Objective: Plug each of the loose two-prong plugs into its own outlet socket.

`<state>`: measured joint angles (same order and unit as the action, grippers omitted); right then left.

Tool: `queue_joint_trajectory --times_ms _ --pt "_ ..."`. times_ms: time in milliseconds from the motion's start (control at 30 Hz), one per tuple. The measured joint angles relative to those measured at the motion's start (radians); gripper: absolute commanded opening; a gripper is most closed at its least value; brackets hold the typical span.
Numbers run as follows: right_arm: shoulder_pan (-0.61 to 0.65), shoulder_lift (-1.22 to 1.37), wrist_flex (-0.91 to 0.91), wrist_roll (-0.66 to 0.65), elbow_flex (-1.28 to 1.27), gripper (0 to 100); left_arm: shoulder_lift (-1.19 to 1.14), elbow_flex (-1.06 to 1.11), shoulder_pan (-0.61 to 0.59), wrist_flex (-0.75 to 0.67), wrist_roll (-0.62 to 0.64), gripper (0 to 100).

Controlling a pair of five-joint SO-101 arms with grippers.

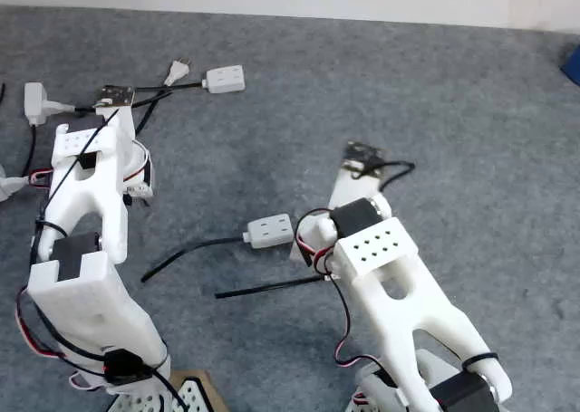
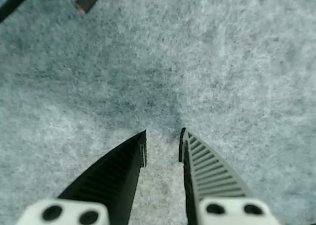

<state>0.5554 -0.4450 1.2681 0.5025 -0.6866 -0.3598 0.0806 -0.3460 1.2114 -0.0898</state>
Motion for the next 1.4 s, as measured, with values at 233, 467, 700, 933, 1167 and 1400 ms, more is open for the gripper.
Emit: queue_joint_trajectory --times_ms 233,467,700,933,1167,1400 --pt "-0.015 0.012 -0.035 -1.074 0.006 15.9 0.0 0.011 -0.006 0.0 -0.003 13" --pt "0.005 0.015 -0.147 -1.717 -0.06 15.9 0.0 0.044 -0.08 -0.008 -0.123 13" --pt "0.038 0.054 -0.078 -1.884 -0.097 15.9 0.014 0.092 -0.117 -0.086 -0.15 13" --pt "0.049 0.164 -0.011 -1.904 -0.092 15.9 0.023 0.121 -0.127 -0.123 -0.15 13" --pt "0.018 0.265 -0.1 -1.906 -0.092 15.9 0.026 0.129 -0.13 -0.129 -0.15 13" --pt "0.008 0.276 -0.169 -1.847 -0.043 15.9 0.026 0.129 -0.13 -0.129 -0.15 13"
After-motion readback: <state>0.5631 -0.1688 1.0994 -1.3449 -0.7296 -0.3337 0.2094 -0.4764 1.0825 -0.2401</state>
